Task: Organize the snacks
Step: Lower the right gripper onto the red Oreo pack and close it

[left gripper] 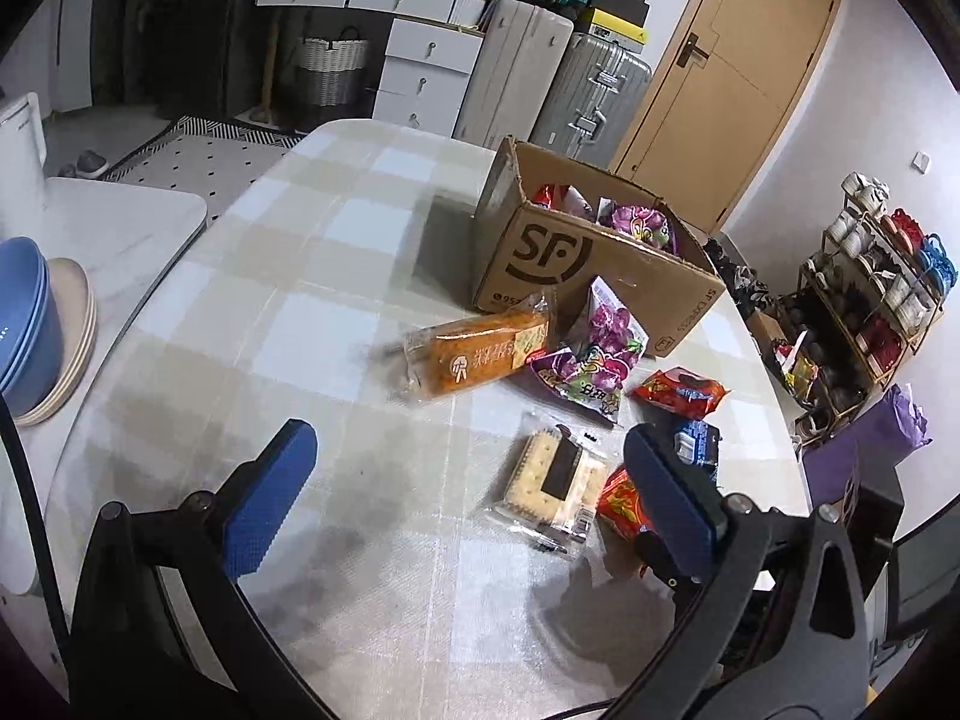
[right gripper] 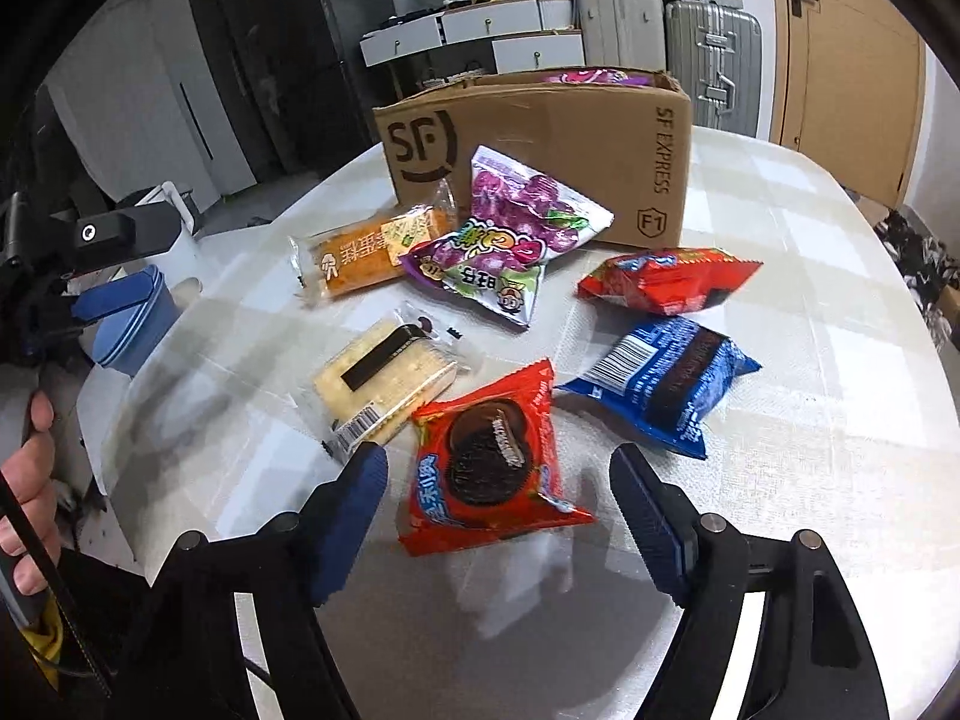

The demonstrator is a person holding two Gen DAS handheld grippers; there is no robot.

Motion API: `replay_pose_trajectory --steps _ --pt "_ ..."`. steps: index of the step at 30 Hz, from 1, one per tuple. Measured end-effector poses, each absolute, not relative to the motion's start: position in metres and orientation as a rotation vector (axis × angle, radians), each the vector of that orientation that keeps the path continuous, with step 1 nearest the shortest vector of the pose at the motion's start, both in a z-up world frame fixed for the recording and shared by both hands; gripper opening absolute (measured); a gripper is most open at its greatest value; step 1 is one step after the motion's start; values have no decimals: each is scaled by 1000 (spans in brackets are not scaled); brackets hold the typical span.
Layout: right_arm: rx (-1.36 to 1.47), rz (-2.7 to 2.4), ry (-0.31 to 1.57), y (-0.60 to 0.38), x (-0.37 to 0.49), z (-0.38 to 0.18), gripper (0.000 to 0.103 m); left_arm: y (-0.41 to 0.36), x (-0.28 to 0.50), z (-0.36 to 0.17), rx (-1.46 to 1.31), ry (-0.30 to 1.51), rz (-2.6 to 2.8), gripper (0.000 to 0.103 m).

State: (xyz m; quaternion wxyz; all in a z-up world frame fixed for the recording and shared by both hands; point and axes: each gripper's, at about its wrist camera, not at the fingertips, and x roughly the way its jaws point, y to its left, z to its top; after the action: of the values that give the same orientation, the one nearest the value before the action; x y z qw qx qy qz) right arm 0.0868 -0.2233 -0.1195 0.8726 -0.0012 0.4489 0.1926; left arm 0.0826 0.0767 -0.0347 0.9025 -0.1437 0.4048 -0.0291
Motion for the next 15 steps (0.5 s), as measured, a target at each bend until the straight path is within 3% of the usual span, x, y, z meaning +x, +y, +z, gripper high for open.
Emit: replay_pose_trajectory --steps 10,15 --pt "-5 385 991 -218 90 -131 79 68 81 -39 -280 866 -75 102" --pt "-27 390 989 -215 89 -132 71 65 84 -46 -266 897 -76 102"
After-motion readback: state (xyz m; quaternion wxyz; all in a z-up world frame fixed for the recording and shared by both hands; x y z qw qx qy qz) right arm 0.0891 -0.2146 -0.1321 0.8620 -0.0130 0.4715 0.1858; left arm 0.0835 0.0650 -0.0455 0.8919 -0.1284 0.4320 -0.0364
